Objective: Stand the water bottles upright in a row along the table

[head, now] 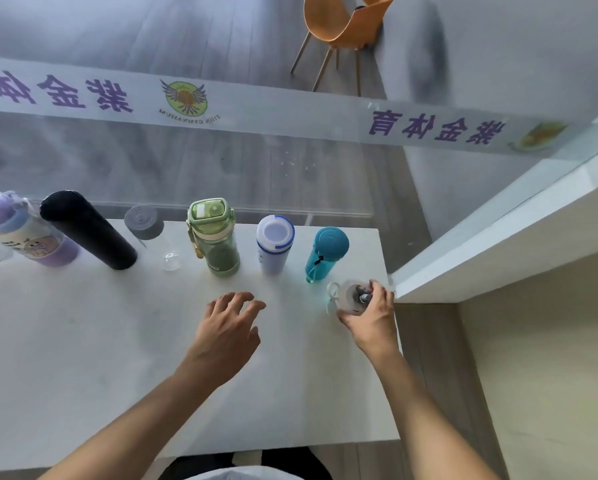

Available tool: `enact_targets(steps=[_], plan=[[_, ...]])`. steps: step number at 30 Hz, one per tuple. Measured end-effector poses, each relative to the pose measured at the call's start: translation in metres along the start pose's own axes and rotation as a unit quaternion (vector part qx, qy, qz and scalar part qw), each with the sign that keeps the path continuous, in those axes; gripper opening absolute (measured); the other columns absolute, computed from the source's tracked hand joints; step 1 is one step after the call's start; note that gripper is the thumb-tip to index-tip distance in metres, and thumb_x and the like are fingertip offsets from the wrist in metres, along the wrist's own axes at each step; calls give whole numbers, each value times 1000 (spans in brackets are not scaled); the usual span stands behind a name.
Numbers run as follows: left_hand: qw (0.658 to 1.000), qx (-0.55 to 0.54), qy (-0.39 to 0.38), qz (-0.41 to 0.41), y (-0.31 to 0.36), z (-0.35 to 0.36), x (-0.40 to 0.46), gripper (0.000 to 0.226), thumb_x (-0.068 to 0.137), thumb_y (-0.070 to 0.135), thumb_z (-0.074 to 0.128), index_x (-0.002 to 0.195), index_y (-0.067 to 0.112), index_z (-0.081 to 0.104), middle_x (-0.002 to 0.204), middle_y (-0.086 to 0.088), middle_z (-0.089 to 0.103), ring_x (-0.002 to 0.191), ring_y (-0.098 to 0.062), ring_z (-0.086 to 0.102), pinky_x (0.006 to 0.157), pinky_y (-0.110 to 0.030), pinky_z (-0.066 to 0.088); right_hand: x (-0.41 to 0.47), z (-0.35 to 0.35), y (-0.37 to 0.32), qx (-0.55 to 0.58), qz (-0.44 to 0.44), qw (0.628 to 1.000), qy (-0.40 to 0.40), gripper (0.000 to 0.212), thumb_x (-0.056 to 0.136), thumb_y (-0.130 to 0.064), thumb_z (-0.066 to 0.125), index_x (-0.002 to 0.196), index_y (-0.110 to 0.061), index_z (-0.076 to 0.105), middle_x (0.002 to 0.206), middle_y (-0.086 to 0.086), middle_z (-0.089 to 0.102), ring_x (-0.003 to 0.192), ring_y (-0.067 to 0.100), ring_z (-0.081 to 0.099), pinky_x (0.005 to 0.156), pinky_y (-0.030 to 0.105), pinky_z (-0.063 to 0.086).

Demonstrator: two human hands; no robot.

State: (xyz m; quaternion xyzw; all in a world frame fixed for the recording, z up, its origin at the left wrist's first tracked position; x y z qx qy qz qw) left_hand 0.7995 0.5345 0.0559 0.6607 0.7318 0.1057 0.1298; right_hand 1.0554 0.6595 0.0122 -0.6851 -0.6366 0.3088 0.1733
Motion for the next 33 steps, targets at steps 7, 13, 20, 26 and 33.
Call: enact_targets(steps=[7, 13, 20, 26, 33], plan=[[999, 27, 9, 23, 74, -3, 46, 48, 80, 20, 67, 127, 21, 57, 135, -7, 57, 120, -33, 53, 97, -43, 45, 53, -15, 5, 1, -55, 998, -28, 78, 65, -18, 88, 132, -12, 48, 116, -2, 38, 108, 26, 56, 99, 30, 44], [997, 58, 11, 52, 123, 12, 99, 69, 83, 16, 63, 147, 24, 39, 156, -13, 33, 134, -41, 40, 101, -49, 40, 95, -18, 6, 5, -77, 996, -41, 83, 68, -22, 88, 138, -13, 45, 134, 8, 43, 113, 25, 56, 102, 32, 45], [994, 86, -73, 6, 116, 41, 127, 70, 97, 24, 42, 156, 32, 5, 165, -5, -2, 149, -34, 9, 115, -43, 21, 120, -23, 4, -5, -81, 996, -45, 89, 70, -23, 89, 144, -13, 40, 140, 11, 40, 121, 28, 52, 104, 32, 43], [994, 67, -89, 7, 115, 46, 126, 78, 95, 23, 46, 155, 33, -2, 165, -2, -10, 151, -32, 1, 116, -42, 20, 120, -23, 5, -19, -76, 996, -52, 92, 70, -29, 89, 145, -14, 38, 140, 10, 40, 123, 30, 52, 107, 36, 45], [994, 55, -91, 12, 115, 34, 126, 74, 96, 25, 47, 155, 33, 3, 165, -4, -5, 149, -38, 10, 117, -47, 20, 108, -41, -5, -43, -74, 995, -46, 115, 66, -47, 89, 156, -21, 22, 148, 10, 37, 136, 29, 42, 113, 42, 39]])
Point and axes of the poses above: each hand's wrist, its own x-axis towards the middle knuckle, its own z-axis out of the palm, y = z × x, the point moved 9 cm from there along x, towards the middle knuckle
